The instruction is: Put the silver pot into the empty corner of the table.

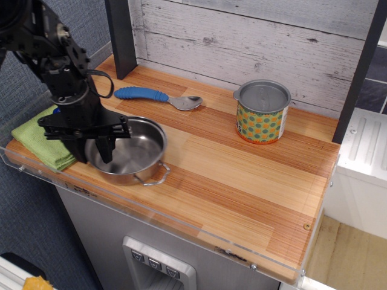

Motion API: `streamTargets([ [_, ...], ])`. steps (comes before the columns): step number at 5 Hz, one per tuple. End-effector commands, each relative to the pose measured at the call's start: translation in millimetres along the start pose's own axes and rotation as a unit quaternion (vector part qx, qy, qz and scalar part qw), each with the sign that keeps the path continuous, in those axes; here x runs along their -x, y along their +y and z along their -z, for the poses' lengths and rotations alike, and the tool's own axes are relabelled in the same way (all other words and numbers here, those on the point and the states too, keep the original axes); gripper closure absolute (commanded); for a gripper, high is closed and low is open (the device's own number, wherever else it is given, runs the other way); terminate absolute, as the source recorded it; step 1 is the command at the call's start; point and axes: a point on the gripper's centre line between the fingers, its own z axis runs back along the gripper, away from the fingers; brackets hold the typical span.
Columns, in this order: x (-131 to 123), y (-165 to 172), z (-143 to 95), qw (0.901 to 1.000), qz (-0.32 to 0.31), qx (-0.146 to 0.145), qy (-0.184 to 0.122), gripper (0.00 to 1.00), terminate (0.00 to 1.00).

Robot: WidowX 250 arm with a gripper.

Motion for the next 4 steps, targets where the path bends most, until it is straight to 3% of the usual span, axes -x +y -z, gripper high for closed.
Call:
streamTargets([
  [1,-6.8,-12.4,-21.3,0.9997,0.016,0.002,-0.02,1.0,0.0],
  [4,-0.6,-51.2,-54.8,0.9963,0.055,0.044,-0.05,1.0,0.0],
])
